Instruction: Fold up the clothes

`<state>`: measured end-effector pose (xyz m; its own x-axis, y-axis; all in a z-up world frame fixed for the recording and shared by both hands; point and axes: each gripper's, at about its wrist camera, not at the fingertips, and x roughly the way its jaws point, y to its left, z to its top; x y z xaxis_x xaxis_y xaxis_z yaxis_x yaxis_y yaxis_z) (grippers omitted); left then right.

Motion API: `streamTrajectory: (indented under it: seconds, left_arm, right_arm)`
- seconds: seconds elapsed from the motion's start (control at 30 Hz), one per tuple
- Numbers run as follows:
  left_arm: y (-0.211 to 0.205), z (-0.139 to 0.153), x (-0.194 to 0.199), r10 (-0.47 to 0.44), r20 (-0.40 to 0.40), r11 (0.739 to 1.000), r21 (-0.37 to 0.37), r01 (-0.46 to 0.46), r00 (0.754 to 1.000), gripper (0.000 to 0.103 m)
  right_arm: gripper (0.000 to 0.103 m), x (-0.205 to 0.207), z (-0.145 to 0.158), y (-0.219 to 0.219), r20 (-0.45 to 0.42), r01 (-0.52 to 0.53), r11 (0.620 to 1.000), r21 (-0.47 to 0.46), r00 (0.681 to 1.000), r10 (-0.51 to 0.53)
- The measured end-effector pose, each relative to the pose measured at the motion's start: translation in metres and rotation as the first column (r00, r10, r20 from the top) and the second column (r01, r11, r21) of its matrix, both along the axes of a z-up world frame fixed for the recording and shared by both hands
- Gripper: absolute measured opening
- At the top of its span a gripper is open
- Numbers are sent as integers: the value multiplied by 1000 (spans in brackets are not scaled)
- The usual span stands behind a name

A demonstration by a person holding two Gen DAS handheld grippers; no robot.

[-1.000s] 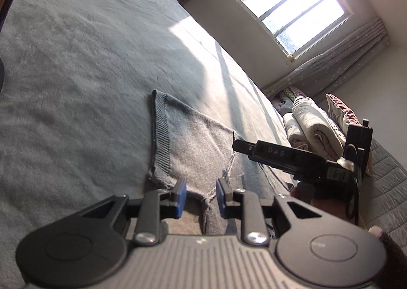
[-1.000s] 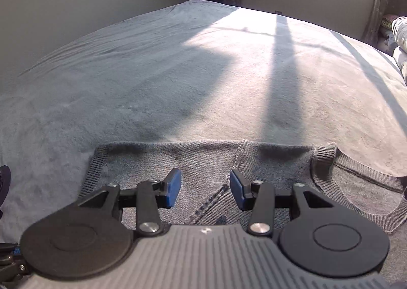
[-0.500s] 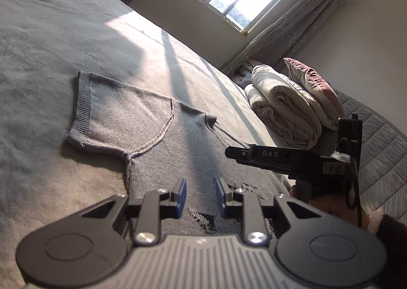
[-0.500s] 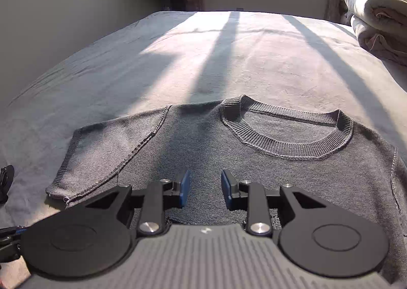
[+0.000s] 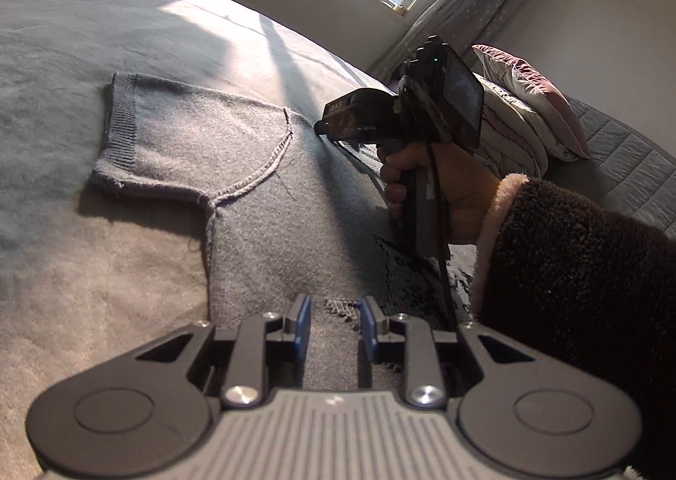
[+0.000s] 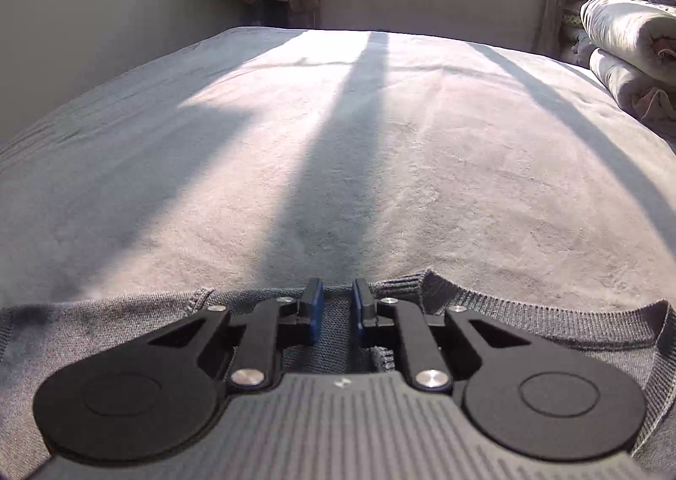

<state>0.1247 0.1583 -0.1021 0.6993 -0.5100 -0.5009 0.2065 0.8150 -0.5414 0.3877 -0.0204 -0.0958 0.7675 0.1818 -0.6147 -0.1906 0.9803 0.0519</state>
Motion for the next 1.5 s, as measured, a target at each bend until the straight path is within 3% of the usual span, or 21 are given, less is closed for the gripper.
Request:
streamTrajectory:
  seconds: [0.1, 0.23, 0.4, 0.7, 0.87, 1.03, 1.23, 1.5]
  left_arm:
    - [0, 1, 2, -5, -1, 1000, 2, 5, 1000, 26]
    - [-2, 4, 2, -3, -3, 1000, 19, 3, 1000, 26]
    - [-7, 12, 3, 16, -12, 999, 49, -15, 1000, 27]
    - [-5, 22, -11, 49, -2, 994, 97, -48, 999, 29]
    - [-1, 35, -32, 10, 23, 989, 147, -13, 1000, 34]
    - [-5, 50, -36, 28, 19, 992, 124, -30, 999, 34]
    - [-48, 76, -28, -24, -4, 989, 144, 24, 1000, 36]
    - [-134, 97, 24, -117, -48, 978, 169, 124, 992, 36]
  right_arm:
    - [15, 0, 3, -1, 10, 4, 1000, -12, 1000, -4]
    - [30, -29, 21, -24, 31, 6, 998, 65, 999, -8]
    - [34, -78, 38, -63, 10, 21, 1000, 17, 1000, -22]
    - [38, -174, 44, -157, -31, 158, 986, 50, 987, -156]
    - [45, -224, 49, -216, -34, 238, 969, 71, 971, -236]
    - [48, -252, 52, -277, -45, 343, 931, 126, 939, -340]
    - [48, -265, 45, -329, -76, 448, 877, 175, 894, -442]
    - [48, -250, 8, -342, -91, 488, 856, 168, 873, -480]
